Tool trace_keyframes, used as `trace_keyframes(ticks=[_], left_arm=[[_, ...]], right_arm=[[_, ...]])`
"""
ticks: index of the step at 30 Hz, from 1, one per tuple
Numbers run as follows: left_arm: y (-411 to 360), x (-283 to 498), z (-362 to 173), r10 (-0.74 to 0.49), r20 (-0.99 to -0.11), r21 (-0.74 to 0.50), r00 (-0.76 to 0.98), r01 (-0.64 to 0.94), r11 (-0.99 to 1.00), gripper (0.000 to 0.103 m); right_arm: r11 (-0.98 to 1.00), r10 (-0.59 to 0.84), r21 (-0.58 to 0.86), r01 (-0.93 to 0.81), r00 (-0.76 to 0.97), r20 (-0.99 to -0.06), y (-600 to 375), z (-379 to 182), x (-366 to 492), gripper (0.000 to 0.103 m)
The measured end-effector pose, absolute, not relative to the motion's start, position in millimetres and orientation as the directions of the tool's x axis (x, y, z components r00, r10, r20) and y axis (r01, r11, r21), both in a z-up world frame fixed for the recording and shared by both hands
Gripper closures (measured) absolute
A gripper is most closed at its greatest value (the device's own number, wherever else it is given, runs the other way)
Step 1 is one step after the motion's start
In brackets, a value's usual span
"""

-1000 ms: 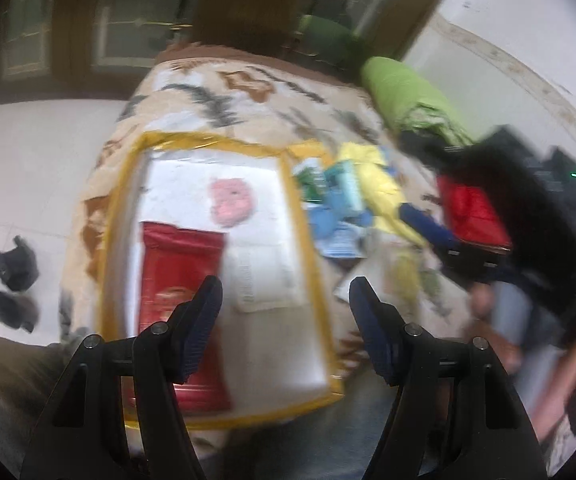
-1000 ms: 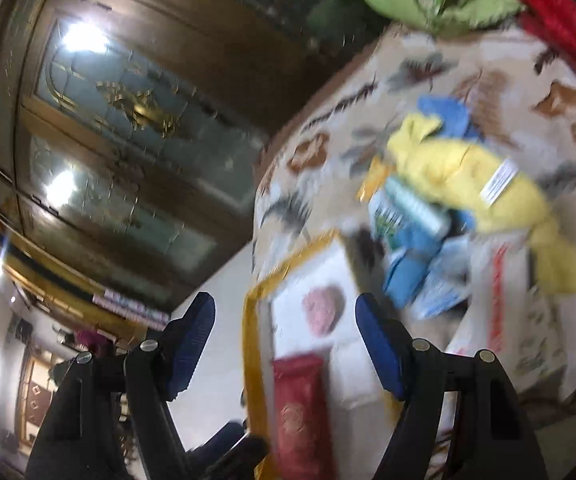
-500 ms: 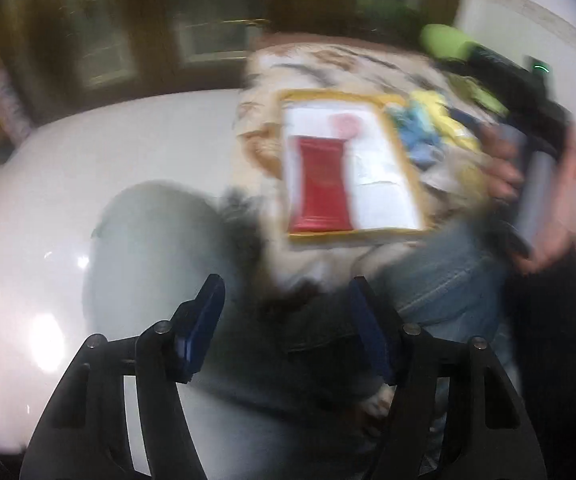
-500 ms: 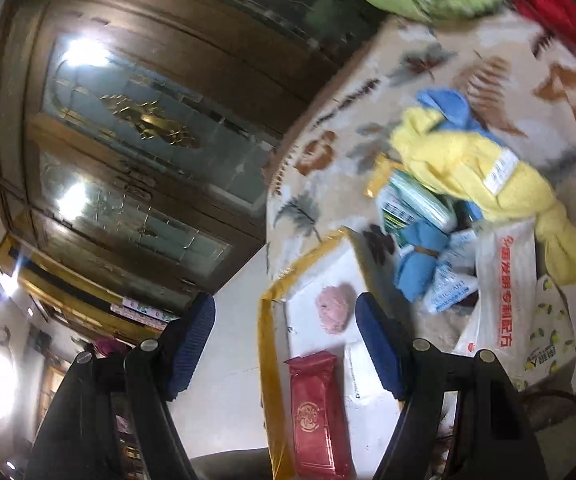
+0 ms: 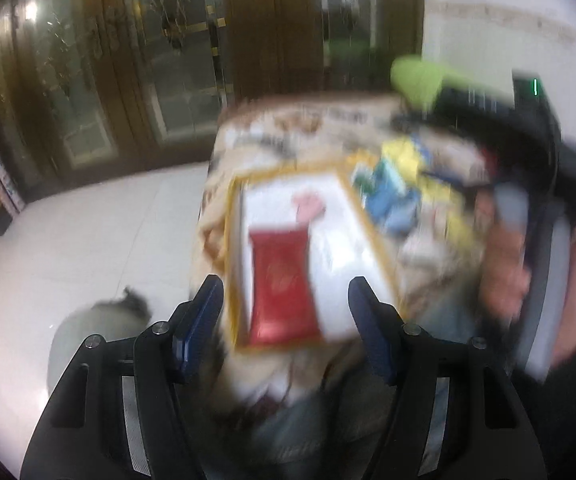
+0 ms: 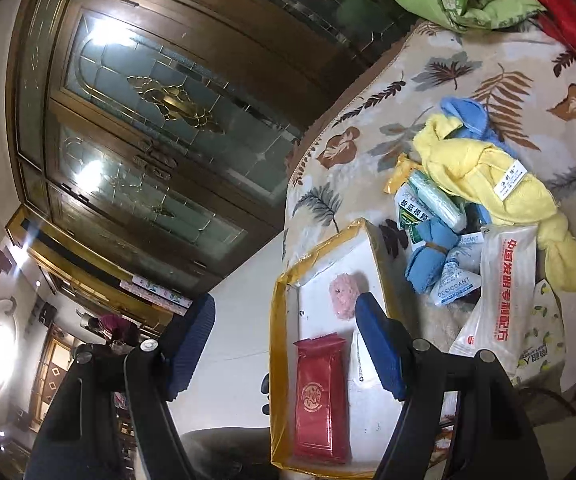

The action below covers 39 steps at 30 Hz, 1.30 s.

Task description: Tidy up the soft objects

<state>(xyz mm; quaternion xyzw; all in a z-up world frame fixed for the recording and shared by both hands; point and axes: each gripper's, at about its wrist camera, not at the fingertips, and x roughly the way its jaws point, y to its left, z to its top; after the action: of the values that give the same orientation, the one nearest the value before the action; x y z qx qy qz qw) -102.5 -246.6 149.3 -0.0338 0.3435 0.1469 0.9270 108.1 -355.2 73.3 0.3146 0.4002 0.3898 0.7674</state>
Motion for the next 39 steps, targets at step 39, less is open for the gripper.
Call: trace_keyframes(ticks=[39], left_arm=[[-151.2,118.7,120.7,0.013,-0.707,-0.416,0.707,-0.431,0.800,0.037]], right_arm=[[0.675,0.732,0.720,-0.161,0.265,-0.627,-371.8,24.3,220.0,0.030]])
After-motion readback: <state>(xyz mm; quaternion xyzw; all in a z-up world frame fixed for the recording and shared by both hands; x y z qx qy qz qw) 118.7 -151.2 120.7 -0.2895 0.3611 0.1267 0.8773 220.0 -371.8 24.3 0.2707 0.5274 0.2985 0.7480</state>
